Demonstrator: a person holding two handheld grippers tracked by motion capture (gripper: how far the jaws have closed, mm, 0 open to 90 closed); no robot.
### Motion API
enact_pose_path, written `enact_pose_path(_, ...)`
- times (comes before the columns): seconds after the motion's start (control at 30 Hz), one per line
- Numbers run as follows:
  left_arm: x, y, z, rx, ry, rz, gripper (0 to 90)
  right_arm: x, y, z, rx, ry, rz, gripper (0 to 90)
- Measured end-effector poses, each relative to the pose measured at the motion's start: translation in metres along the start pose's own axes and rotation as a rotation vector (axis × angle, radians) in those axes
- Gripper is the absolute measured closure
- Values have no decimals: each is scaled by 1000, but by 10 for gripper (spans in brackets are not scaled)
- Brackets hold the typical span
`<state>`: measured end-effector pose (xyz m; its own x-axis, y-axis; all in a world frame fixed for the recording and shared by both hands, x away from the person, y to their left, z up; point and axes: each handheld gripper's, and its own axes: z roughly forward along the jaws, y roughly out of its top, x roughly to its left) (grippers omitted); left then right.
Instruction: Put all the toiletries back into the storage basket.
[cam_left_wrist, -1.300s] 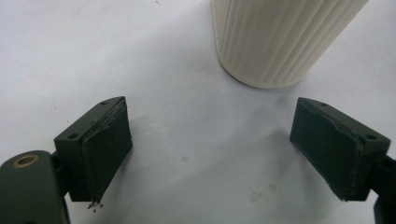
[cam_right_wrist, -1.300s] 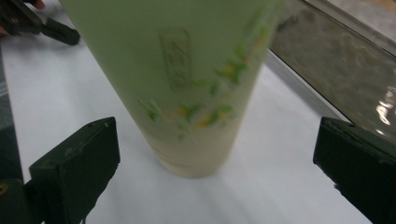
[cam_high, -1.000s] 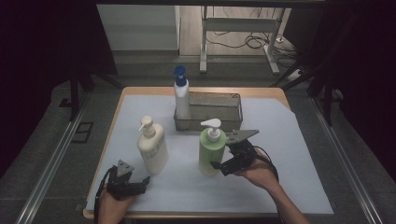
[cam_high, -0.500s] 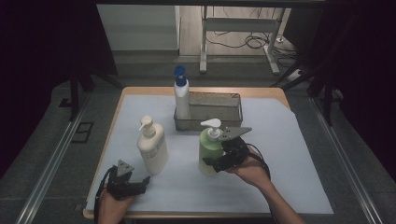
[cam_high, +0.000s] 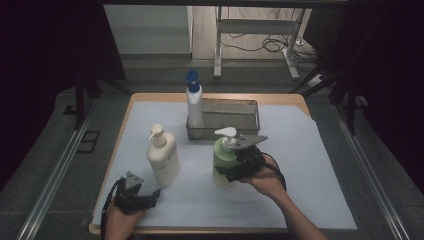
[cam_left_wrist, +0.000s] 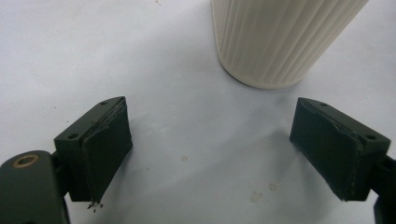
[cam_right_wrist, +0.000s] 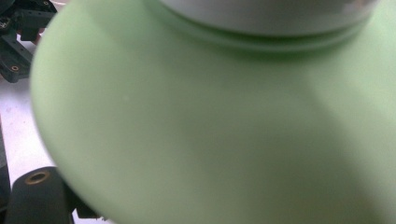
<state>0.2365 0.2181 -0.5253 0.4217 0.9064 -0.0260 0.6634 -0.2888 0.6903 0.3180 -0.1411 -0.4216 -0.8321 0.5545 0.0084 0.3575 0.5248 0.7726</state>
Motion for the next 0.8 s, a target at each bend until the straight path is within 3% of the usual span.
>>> enact_pose_path(0.17,0,0,0,0,0,0,122,-4,6,-1,-4,-13,25,126)
enact_pose_path(0.8,0,0,0,1,0,0,122,-22,43,-13,-22,-66,45,127)
